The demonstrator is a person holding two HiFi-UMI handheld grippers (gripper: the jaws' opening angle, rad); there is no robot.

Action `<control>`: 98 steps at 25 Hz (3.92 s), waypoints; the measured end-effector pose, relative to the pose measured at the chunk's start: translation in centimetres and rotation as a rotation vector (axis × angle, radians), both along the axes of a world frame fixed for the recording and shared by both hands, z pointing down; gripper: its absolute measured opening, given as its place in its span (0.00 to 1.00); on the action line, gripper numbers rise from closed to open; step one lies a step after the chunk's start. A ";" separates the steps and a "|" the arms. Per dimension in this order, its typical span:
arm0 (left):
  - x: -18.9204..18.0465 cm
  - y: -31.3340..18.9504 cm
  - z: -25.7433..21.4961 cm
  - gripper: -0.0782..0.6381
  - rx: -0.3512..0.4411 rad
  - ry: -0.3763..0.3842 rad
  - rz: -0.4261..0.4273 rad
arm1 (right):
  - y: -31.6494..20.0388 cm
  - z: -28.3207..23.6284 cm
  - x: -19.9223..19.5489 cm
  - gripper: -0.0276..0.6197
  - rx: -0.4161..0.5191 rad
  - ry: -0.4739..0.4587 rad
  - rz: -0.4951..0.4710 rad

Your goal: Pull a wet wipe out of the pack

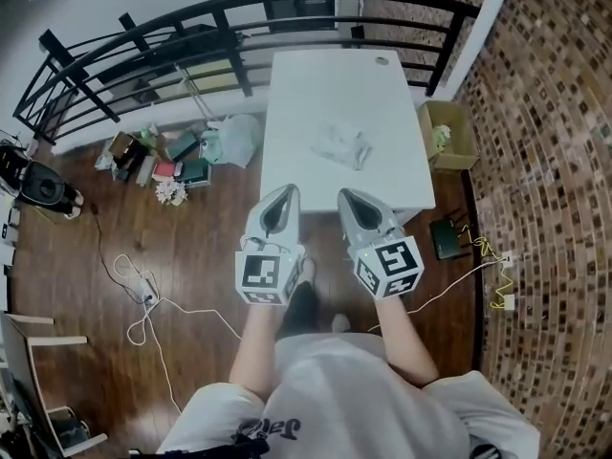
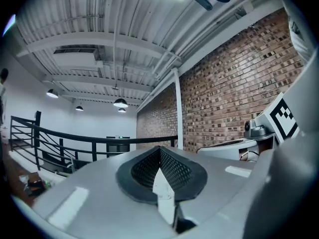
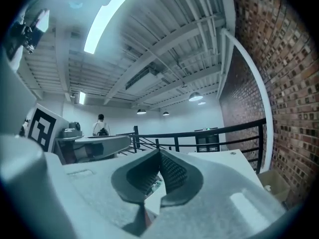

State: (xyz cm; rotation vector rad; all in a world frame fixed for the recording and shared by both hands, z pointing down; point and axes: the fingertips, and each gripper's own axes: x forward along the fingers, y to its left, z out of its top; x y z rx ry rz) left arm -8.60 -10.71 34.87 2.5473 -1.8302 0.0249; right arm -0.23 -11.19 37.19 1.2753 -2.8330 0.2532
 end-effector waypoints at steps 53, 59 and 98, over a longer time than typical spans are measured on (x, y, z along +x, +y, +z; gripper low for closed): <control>-2.0 -27.7 16.1 0.13 -0.359 -0.033 0.152 | -31.8 16.8 12.5 0.37 -0.260 0.747 -0.592; -1.7 -27.8 18.4 0.13 -0.393 -0.041 0.144 | -33.2 20.1 7.7 0.37 -0.304 0.809 -0.824; 1.6 -25.4 21.1 0.13 -0.458 -0.003 0.189 | -30.5 27.4 -2.2 0.03 -0.388 0.816 -1.075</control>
